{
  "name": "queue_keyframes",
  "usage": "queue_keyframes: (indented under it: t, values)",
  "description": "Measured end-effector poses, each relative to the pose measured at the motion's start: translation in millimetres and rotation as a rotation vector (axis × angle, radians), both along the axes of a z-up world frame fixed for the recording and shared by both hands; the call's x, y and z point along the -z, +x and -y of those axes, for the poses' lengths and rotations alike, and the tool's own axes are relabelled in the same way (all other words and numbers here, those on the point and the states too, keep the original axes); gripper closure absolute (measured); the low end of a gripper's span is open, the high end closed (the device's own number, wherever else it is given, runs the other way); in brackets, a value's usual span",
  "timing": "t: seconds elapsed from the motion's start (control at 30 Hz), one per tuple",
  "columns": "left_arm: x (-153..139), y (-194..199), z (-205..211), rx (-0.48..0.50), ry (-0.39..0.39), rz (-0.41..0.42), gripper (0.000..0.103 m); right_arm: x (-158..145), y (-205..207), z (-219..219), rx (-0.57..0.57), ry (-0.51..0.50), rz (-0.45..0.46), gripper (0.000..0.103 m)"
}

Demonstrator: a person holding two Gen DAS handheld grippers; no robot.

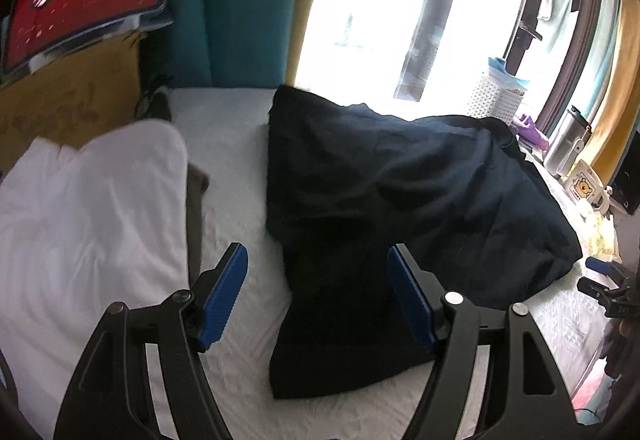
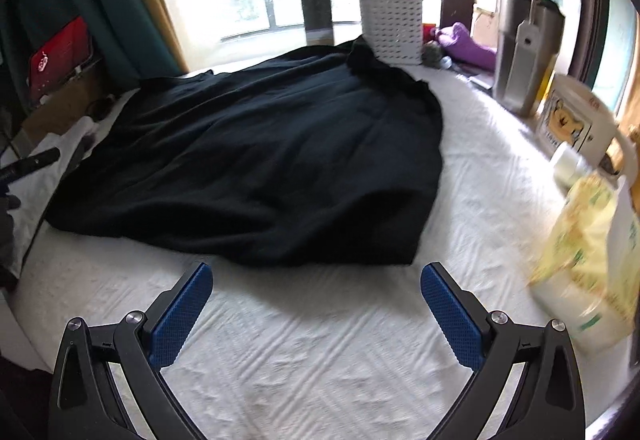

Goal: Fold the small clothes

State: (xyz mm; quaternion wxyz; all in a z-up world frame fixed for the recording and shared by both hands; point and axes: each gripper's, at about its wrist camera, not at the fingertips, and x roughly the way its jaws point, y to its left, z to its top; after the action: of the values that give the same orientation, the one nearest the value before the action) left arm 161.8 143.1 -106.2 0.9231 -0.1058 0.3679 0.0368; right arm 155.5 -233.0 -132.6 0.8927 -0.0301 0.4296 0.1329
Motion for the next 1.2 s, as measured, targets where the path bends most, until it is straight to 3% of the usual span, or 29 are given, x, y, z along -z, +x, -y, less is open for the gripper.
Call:
queue_keyframes:
  t: [0.2,0.43,0.6,1.03,1.2]
  values:
    - [5.4,-9.0,-6.2,-0.024,-0.010,-0.014,0.030,12.7,7.0,-9.7,-0.013,0.065,-0.050,0.000]
    - [5.7,-7.1,-16.7,-0.051,-0.010,-0.025,0.030,12.2,31.0,-7.8,0.019,0.147,-0.047,0.000]
    - [2.5,-4.6,-16.7,-0.053,0.003,-0.026,0.030,10.4,49.4,-12.0,0.014,0.149,-0.044,0.000]
    - [-1.5,8.0,-11.2,-0.056,0.018,-0.043,0.030,10.1,97.7,15.1,0.137,0.408,-0.049,0.000]
    - [-6.4,11.8,-5.2,-0.046,0.029,-0.037,0.030,11.2,126.2,2.4,0.113,0.454,-0.060,0.000]
